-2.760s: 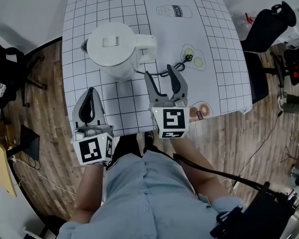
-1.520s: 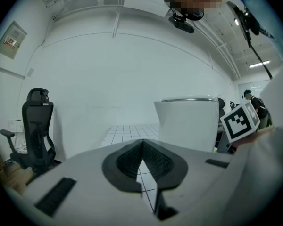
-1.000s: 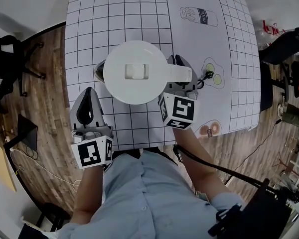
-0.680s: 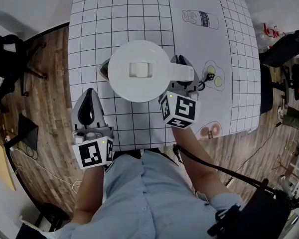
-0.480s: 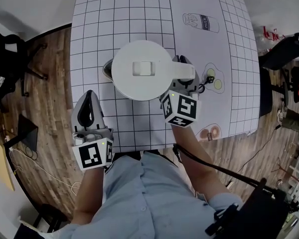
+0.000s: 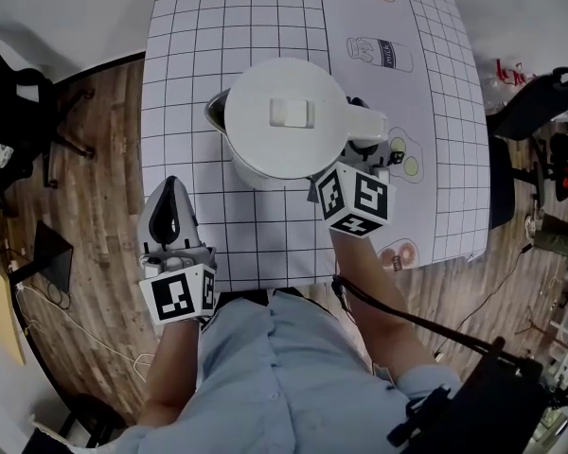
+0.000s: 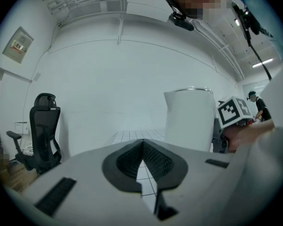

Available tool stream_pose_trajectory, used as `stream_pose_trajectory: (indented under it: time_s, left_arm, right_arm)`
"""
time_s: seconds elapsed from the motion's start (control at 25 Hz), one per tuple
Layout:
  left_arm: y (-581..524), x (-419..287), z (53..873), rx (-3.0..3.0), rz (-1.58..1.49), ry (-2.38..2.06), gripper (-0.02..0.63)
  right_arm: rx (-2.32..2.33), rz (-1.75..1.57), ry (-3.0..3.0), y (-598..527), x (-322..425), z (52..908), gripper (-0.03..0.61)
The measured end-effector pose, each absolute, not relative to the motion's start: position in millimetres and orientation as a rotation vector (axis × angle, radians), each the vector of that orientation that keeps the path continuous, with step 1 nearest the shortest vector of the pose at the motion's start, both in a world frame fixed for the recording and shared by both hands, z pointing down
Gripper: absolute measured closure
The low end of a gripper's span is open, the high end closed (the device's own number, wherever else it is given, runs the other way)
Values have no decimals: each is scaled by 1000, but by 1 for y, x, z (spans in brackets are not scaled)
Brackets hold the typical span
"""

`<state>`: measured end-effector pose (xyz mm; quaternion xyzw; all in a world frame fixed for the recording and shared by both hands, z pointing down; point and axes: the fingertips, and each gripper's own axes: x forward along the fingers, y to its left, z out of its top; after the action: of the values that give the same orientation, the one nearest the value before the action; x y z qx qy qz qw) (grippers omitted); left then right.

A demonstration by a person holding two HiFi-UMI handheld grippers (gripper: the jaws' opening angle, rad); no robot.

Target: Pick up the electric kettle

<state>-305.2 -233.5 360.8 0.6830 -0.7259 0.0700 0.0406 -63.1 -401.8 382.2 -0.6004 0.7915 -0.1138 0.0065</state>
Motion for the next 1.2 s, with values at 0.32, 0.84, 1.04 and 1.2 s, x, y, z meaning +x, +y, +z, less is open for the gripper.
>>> stream_pose_trajectory:
  time_s: [0.32, 0.84, 1.04, 1.2]
  left_arm:
    - [-236, -283, 352, 2158, 170, -2166, 614]
    - [-245, -215, 344, 2352, 140, -1966, 614]
    - [-252, -182, 342, 2416, 143, -1892, 614]
    - [-261, -168, 327, 2479, 168, -1802, 614]
  right_arm:
    - [-1858, -380, 2393, -410, -38, 336, 531]
    - [-2045, -285, 2212, -378, 66, 306, 531]
    - [-2123, -265, 2138, -362, 114, 305, 531]
    - [-2211, -280, 2052, -347, 142, 298, 531]
